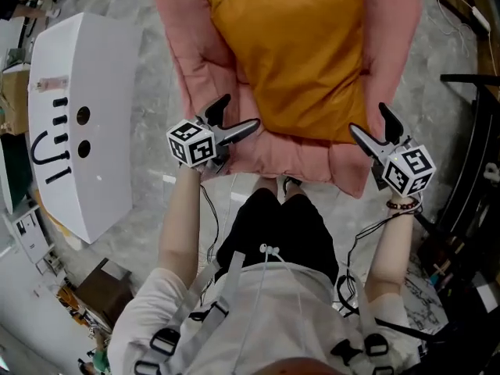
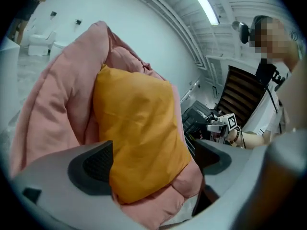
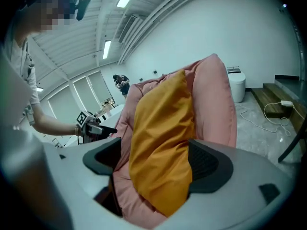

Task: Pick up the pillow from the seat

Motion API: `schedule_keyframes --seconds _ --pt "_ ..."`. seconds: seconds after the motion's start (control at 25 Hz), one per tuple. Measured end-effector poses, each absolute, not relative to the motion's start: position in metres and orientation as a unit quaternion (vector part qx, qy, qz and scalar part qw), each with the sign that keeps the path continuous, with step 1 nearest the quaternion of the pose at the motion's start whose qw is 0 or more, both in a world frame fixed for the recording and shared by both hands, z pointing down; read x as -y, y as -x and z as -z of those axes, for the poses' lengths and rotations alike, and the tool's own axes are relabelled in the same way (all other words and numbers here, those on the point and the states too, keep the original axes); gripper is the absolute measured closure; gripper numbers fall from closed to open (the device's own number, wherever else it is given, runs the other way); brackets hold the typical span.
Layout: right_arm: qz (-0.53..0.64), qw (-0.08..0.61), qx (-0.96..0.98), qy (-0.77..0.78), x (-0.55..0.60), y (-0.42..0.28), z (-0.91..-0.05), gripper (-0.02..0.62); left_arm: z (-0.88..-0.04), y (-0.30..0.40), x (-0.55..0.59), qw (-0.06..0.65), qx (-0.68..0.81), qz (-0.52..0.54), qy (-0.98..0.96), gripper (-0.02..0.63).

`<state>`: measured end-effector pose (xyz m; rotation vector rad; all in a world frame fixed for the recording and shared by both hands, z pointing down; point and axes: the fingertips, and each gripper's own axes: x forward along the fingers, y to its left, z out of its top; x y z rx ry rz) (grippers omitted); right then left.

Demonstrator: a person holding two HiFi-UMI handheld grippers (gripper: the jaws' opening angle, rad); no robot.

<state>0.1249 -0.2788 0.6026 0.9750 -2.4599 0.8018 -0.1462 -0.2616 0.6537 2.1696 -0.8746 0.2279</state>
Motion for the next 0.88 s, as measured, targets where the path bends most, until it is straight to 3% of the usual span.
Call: schedule_keyframes --seconds 0.28,0.64,0.88 --pt "-0.341 0.158 0.858 -0.350 0.325 -0.116 -0.656 0.160 -0.716 0.136 0.306 0.431 0.314 -0.089 -0.841 0.077" --pt "-0.383 0.178 0.845 -0.327 0.357 -0.103 -0.695 0.131 -0.774 0.134 0.343 0.488 0.283 -0.096 -0.820 0.060" --pt "-0.383 0.217 0.847 -0.298 0.370 -0.086 -0.714 0.127 -0.783 0.115 0.355 0.489 0.247 -0.082 -0.832 0.057"
